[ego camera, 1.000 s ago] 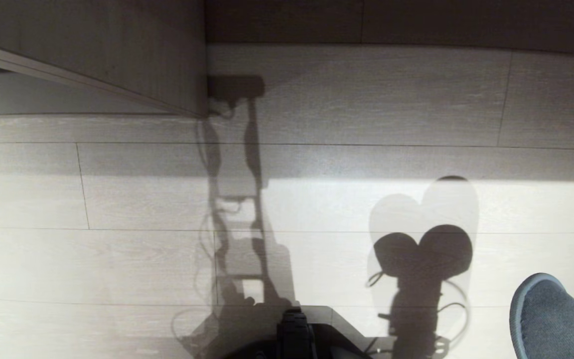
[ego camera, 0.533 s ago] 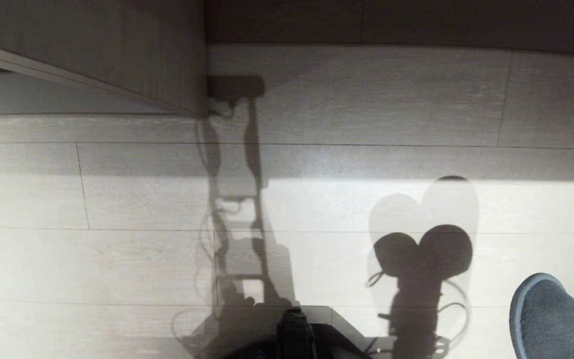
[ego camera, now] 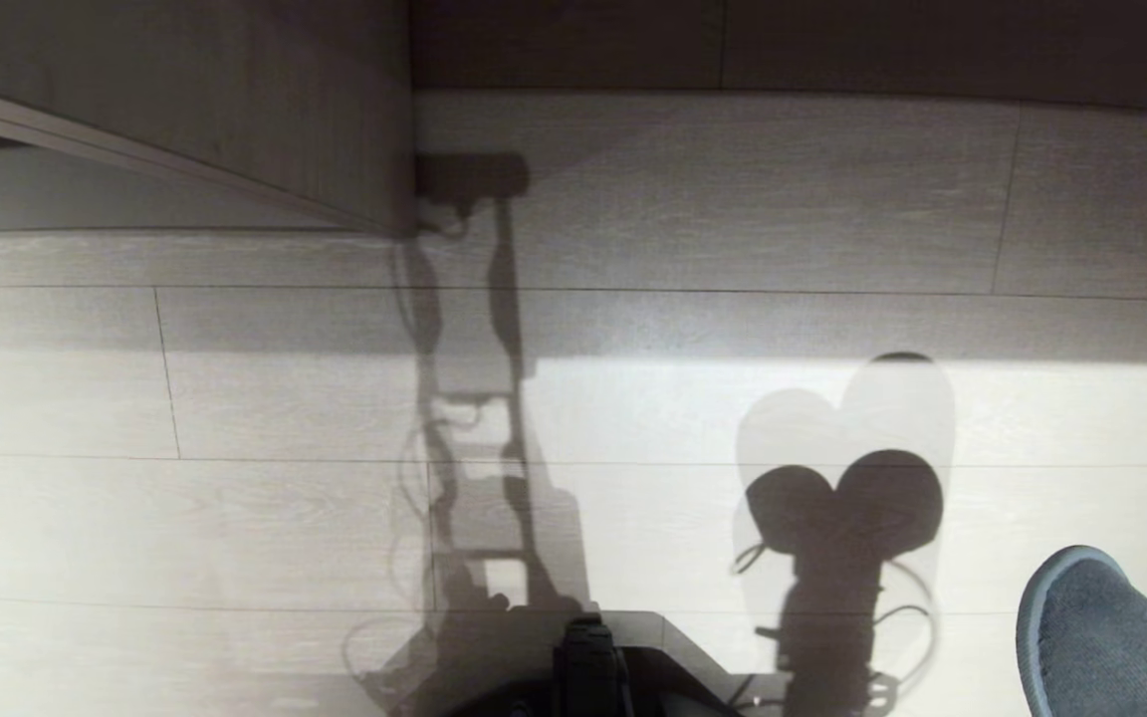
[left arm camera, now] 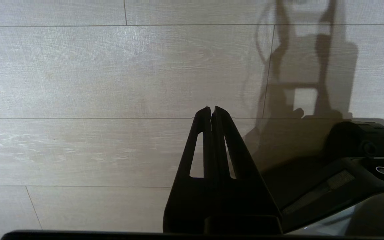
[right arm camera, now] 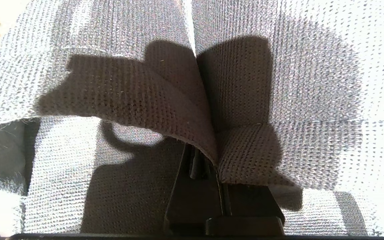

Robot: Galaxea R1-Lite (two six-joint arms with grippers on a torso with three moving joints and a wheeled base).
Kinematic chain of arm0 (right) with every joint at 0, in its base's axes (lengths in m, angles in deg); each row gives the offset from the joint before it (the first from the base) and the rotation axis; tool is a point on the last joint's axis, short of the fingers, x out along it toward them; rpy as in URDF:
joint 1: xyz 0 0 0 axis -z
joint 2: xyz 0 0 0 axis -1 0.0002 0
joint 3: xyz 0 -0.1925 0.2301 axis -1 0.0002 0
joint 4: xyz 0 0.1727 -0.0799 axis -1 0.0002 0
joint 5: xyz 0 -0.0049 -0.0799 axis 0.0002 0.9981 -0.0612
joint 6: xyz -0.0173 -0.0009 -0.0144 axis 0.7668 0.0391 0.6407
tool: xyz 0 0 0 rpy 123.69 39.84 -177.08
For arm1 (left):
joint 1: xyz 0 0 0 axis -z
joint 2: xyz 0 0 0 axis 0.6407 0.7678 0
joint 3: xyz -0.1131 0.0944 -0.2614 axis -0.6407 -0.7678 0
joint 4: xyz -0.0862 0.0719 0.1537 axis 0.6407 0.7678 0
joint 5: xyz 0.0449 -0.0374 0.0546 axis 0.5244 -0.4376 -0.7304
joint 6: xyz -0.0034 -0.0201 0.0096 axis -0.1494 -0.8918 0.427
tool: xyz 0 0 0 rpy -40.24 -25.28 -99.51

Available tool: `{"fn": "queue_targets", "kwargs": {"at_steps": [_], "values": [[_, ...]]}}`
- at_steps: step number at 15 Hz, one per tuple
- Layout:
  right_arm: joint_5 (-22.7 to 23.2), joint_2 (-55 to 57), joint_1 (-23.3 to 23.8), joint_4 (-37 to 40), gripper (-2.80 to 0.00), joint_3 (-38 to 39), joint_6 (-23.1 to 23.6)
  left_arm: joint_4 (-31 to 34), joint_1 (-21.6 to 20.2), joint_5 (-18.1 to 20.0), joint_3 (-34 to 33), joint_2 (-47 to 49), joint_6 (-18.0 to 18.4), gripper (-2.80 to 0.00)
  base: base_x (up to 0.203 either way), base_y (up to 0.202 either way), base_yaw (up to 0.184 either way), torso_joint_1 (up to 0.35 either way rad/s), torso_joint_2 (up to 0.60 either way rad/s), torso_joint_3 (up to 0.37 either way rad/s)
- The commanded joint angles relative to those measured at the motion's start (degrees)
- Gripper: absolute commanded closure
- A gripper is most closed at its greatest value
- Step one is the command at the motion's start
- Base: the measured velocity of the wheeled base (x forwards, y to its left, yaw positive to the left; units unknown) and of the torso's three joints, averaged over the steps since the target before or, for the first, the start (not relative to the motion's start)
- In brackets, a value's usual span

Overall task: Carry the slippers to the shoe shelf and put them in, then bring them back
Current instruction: Place the slippers into the shoe cabinet

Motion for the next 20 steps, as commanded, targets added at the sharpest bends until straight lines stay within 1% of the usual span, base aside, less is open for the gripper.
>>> {"fn": "queue_targets", "kwargs": {"at_steps": [1, 20], "values": [[-0.05, 0.11, -0.02, -0.03, 0.0, 0.09, -0.01, -0.04, 0.0, 0.01, 0.0, 0.09, -0.04, 0.0, 0.0, 0.0, 0.0, 0.004, 0.01, 0.127], [-0.05, 0.11, -0.02, -0.03, 0.0, 0.09, -0.06, -0.04, 0.0, 0.01, 0.0, 0.09, -0.04, 0.0, 0.0, 0.0, 0.0, 0.002, 0.0, 0.198]]}}
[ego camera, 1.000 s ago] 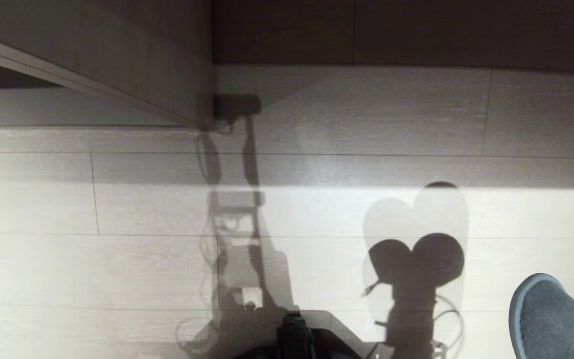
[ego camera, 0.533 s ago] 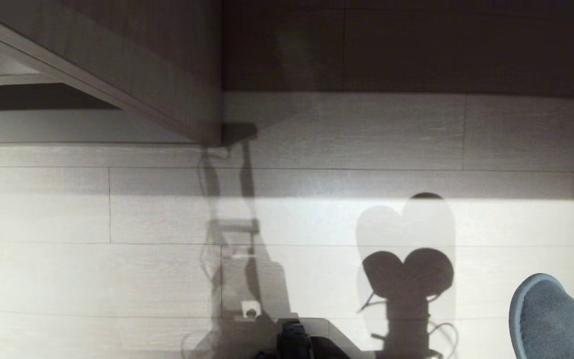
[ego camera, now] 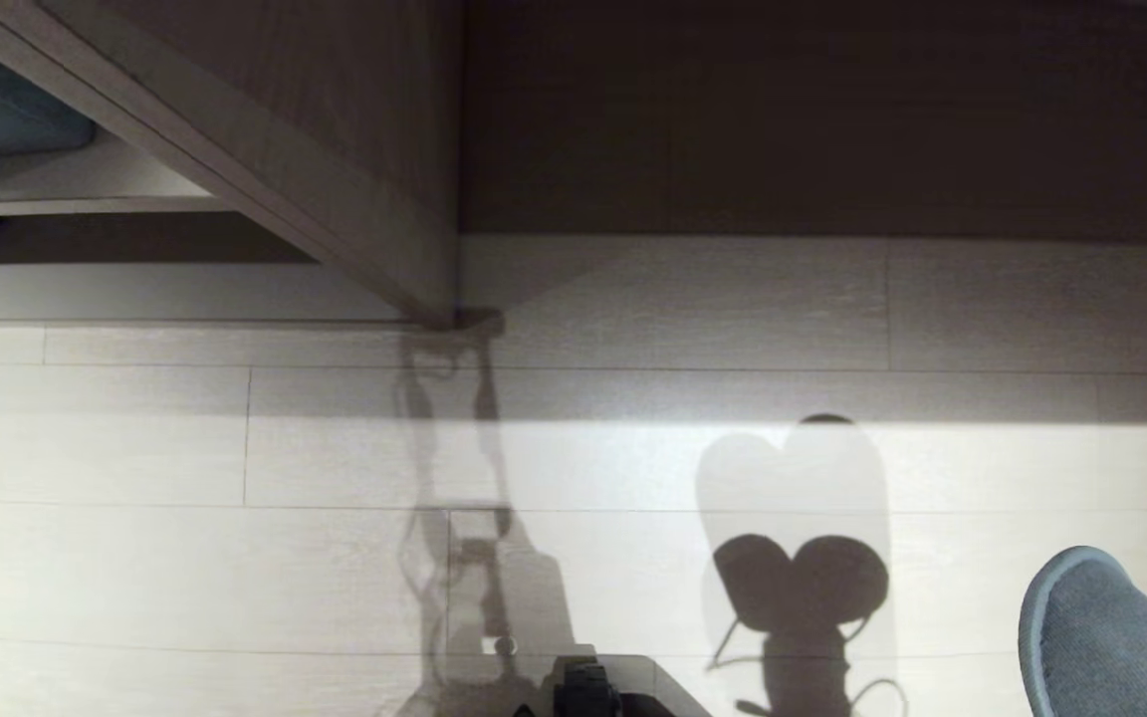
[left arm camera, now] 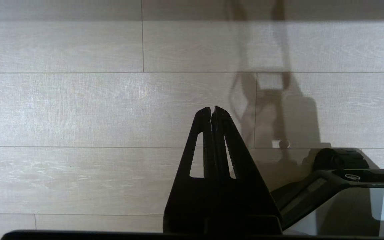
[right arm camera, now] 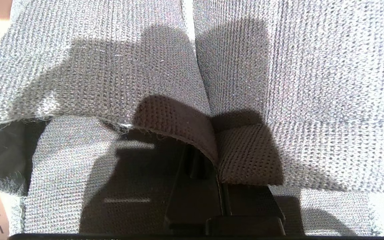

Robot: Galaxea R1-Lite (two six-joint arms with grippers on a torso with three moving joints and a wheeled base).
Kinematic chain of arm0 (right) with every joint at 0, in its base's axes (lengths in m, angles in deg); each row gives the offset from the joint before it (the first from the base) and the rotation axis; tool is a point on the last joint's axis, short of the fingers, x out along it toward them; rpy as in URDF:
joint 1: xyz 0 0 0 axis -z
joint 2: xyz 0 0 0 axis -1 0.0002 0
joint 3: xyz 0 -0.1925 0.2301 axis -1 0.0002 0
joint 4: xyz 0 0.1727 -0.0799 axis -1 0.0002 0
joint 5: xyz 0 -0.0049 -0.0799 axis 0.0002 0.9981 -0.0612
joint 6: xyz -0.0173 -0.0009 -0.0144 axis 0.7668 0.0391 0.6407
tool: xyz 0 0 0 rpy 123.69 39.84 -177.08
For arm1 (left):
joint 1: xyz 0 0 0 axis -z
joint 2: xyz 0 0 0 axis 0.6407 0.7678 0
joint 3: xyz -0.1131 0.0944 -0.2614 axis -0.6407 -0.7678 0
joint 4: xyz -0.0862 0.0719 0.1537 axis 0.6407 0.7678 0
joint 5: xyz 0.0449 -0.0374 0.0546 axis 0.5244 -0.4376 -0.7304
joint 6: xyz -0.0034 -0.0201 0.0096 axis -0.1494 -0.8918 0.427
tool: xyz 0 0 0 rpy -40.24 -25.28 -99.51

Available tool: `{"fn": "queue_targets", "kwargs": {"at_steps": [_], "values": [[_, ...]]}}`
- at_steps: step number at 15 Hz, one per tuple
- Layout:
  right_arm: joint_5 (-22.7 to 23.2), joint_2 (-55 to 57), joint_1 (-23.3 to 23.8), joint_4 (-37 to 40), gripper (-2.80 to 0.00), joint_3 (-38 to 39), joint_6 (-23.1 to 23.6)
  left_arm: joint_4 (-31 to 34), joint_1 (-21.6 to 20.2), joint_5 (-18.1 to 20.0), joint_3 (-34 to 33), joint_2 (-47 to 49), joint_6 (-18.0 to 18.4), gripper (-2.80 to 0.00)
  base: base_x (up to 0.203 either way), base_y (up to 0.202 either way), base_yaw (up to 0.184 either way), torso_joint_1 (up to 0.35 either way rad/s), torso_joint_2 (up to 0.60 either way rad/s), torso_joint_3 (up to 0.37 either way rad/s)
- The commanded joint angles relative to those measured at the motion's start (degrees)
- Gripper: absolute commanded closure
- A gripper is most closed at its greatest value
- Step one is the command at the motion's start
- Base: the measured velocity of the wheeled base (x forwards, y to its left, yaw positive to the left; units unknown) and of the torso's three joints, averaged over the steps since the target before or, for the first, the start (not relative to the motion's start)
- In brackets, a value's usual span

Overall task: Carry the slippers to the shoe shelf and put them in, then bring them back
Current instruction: Place the slippers into the shoe cabinet

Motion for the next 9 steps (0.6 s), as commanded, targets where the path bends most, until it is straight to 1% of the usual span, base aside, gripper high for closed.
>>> {"fn": "queue_targets", "kwargs": {"at_steps": [1, 9], "values": [[0.04, 0.11, -0.02, -0.03, 0.0, 0.09, -0.03, -0.06, 0.0, 0.0, 0.0, 0.0, -0.02, 0.0, 0.0, 0.0, 0.0, 0.002, 0.0, 0.21], [-0.02, 0.11, -0.02, -0.03, 0.0, 0.09, -0.02, -0.06, 0.0, 0.0, 0.0, 0.09, -0.02, 0.0, 0.0, 0.0, 0.0, 0.0, 0.0, 0.202]]}}
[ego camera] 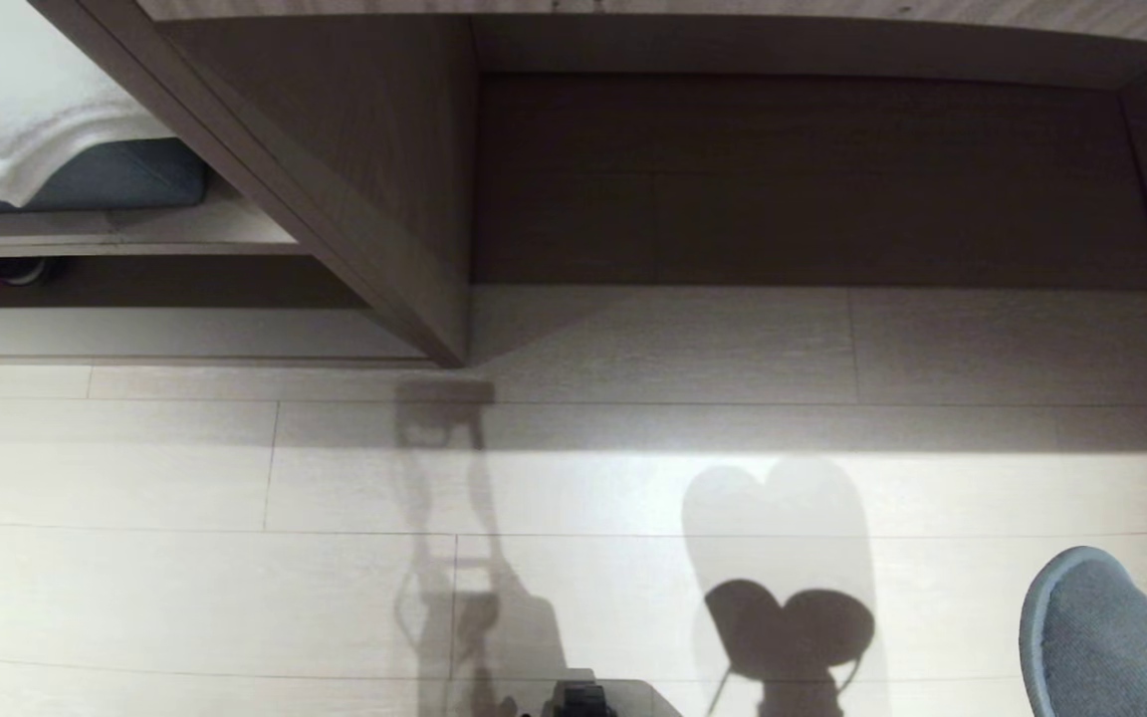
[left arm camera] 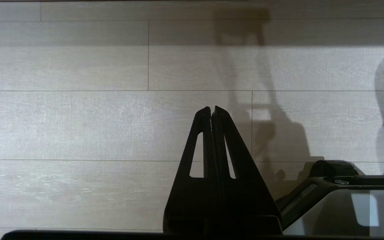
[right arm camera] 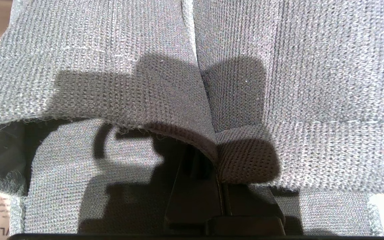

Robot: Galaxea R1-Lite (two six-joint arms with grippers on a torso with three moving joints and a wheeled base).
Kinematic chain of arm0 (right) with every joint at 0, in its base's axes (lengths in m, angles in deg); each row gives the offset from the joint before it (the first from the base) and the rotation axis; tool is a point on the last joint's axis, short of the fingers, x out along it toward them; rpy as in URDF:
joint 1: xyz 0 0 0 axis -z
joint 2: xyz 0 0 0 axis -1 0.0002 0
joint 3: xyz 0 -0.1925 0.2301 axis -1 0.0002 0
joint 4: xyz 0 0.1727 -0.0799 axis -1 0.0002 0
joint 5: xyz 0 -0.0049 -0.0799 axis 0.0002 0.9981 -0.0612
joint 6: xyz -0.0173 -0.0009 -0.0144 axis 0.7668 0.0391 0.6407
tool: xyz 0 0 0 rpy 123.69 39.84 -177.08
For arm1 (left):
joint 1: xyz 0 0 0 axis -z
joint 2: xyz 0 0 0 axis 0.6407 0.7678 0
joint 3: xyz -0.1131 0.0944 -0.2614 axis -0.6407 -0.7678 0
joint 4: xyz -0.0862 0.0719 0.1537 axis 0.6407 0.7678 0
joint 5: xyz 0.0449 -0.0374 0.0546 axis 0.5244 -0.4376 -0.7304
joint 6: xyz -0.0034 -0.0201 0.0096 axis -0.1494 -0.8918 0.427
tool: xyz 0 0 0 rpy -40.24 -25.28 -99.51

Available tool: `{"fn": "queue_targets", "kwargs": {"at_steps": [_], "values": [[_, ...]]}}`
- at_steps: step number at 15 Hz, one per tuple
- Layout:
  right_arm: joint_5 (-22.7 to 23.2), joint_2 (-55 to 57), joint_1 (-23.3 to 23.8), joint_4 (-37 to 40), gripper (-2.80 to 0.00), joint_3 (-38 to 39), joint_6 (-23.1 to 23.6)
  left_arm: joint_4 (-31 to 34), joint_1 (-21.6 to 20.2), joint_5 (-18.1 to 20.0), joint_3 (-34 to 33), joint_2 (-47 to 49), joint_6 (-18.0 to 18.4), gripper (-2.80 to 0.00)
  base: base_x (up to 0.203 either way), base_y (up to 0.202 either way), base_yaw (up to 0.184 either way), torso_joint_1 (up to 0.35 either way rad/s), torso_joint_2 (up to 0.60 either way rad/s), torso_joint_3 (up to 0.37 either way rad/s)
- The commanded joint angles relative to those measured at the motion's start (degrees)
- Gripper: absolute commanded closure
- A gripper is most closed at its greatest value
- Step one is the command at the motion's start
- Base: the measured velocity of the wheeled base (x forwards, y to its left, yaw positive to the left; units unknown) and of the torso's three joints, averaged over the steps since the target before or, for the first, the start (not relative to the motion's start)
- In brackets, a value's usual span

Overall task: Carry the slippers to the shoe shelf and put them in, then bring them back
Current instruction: Place the slippers into the shoe cabinet

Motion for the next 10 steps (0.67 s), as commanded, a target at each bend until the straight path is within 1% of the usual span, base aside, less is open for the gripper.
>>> {"fn": "queue_targets", "kwargs": {"at_steps": [1, 10], "values": [[-0.02, 0.1, -0.02, -0.03, 0.0, 0.09, -0.04, -0.06, 0.0, -0.01, 0.0, 0.09, -0.01, 0.0, 0.0, 0.0, 0.0, 0.002, 0.0, 0.203], [-0.02, 0.1, -0.02, -0.03, 0.0, 0.09, 0.04, -0.06, 0.0, -0.01, 0.0, 0.09, -0.01, 0.0, 0.0, 0.0, 0.0, 0.001, 0.0, 0.203]]}}
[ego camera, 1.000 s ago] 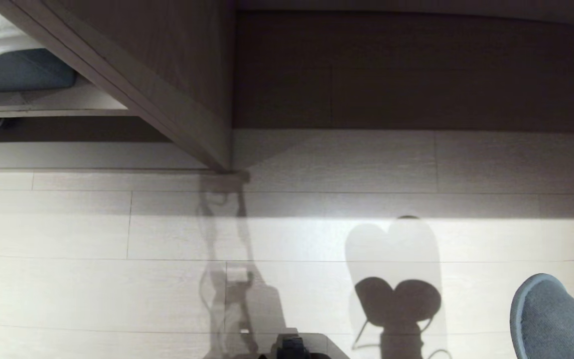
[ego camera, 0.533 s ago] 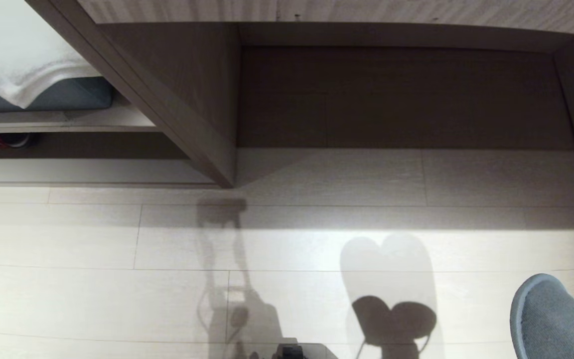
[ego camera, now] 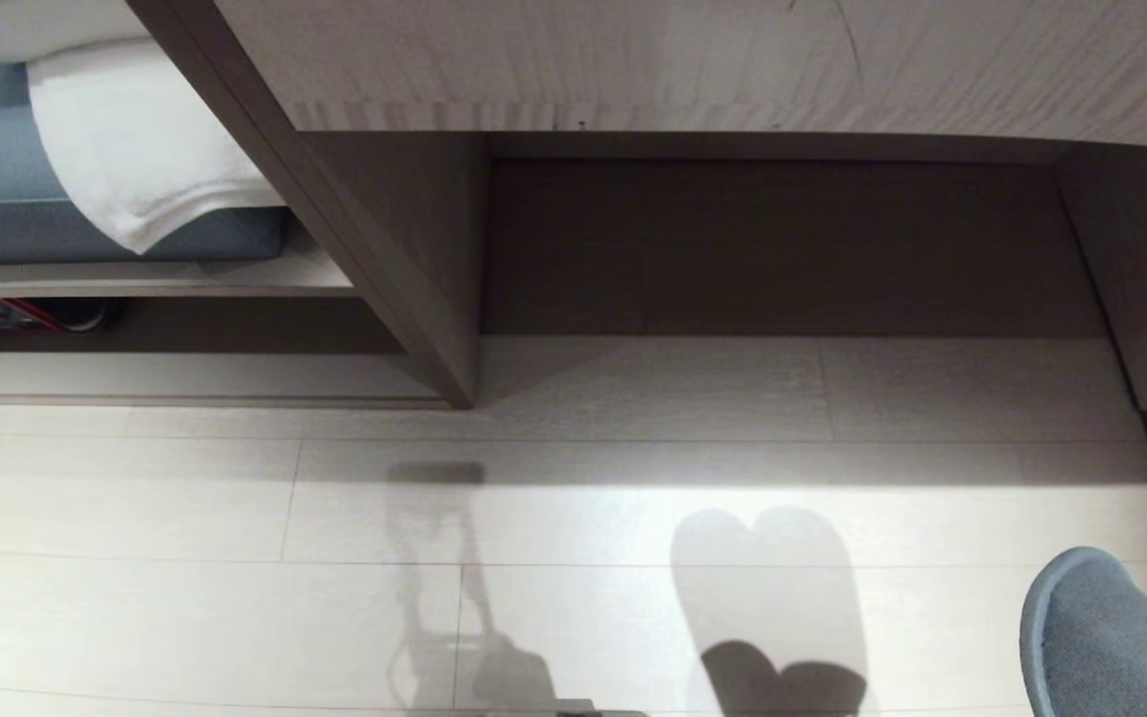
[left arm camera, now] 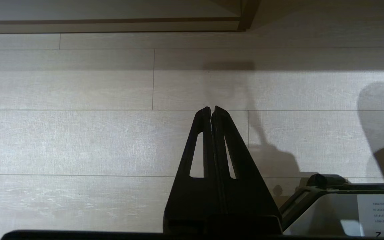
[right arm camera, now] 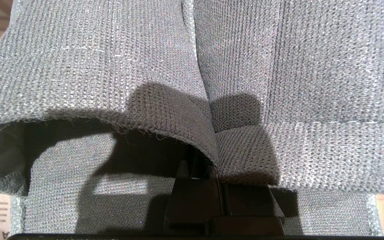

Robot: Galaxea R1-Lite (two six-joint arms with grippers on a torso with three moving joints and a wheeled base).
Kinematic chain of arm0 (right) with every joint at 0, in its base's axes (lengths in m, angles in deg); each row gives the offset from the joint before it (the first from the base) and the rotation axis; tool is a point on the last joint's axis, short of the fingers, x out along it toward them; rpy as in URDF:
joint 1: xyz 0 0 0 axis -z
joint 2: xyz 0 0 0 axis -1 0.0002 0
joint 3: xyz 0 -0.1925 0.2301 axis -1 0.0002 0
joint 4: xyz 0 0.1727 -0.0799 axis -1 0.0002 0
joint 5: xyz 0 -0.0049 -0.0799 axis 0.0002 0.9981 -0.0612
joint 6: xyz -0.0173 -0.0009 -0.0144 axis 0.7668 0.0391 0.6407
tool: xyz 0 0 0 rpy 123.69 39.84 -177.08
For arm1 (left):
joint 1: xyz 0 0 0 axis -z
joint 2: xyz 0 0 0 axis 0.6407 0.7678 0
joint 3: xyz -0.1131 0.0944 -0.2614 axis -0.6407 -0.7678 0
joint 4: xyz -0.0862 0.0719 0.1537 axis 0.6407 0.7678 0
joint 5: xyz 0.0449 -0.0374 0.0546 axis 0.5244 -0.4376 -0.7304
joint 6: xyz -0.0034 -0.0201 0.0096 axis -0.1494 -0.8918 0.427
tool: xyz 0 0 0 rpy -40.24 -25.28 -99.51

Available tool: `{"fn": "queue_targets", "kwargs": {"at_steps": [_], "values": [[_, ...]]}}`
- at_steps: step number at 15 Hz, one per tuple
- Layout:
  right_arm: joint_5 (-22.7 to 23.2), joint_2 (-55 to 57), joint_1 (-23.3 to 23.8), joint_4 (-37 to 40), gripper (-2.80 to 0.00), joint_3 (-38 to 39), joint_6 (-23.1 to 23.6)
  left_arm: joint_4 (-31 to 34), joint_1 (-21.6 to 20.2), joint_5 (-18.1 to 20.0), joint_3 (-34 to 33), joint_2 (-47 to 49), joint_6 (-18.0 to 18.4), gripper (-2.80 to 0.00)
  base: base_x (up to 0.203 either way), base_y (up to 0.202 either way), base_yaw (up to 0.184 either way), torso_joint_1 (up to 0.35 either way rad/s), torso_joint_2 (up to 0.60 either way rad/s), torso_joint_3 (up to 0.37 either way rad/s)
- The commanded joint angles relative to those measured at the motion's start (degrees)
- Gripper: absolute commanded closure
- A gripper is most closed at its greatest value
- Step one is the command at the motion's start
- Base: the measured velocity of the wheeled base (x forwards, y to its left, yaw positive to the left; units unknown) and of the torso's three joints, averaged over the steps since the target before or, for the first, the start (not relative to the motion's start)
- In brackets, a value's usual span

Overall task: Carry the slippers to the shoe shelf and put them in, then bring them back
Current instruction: Place the slippers into the shoe cabinet

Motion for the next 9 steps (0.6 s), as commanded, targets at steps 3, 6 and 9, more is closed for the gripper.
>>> {"fn": "queue_targets", "kwargs": {"at_steps": [3, 6, 9], "values": [[0.06, 0.07, -0.02, -0.01, 0.0, 0.09, -0.03, -0.04, 0.0, -0.01, 0.0, 0.09, -0.02, 0.0, 0.0, 0.0, 0.0, 0.005, 0.0, 0.204], [-0.02, 0.07, -0.02, -0.01, 0.0, 0.09, -0.02, -0.04, 0.0, -0.01, 0.0, 0.09, -0.02, 0.0, 0.0, 0.0, 0.0, 0.005, 0.0, 0.208], [0.06, 0.07, -0.02, -0.01, 0.0, 0.09, 0.03, -0.04, 0.0, -0.01, 0.0, 0.09, -0.02, 0.0, 0.0, 0.0, 0.0, 0.0, 0.0, 0.197]]}}
